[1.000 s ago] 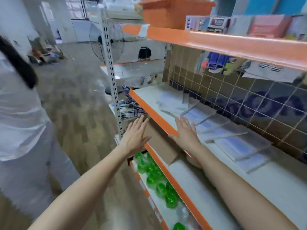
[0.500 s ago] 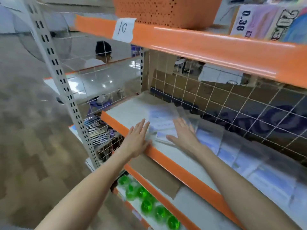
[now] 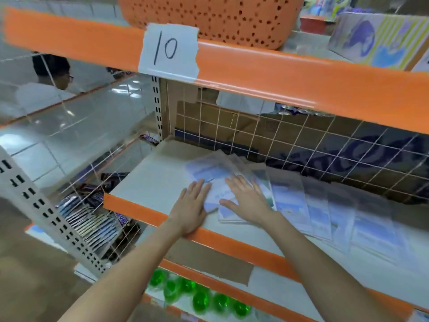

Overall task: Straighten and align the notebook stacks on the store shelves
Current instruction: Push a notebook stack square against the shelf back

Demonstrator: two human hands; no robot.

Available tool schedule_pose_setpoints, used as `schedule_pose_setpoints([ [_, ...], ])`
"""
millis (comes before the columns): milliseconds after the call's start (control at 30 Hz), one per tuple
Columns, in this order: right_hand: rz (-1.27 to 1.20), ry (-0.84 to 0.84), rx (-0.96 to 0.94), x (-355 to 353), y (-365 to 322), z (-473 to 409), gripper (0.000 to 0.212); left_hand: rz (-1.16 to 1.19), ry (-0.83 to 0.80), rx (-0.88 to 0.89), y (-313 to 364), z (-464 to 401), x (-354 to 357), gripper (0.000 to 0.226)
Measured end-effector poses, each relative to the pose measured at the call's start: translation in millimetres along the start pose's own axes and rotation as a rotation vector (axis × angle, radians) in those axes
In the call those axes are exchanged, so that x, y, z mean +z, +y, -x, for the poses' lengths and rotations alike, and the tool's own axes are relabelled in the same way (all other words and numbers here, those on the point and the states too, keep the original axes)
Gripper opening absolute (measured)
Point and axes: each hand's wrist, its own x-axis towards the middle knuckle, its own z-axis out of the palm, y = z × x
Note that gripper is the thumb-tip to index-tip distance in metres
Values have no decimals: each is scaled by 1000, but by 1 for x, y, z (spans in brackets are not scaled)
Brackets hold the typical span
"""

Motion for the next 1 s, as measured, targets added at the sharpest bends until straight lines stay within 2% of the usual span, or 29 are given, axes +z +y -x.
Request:
schedule_pose_setpoints([
  [267,40,5,21,0,-2,34,78,-66,34,14,13,11,-1,65],
  [400,100,69,37,6,-3,64,81,-62,43,50,27,24,0,68],
  [500,137,112,48,13,-7,81,81,-27,53,69,35,35,2,74],
  [633,121,95,56,5,-10,80,80,52,10,78,40,46,-5,70],
  [733,162,68,38,-5,-7,71,79,67,-18,90,44,51,-10,80],
  [833,195,26,19,-8,-4,64,81,43,9,59,55,51,-9,85],
  [1000,203,10,21,-5,-6,66,71,2,19,-64,79,45,1,75],
])
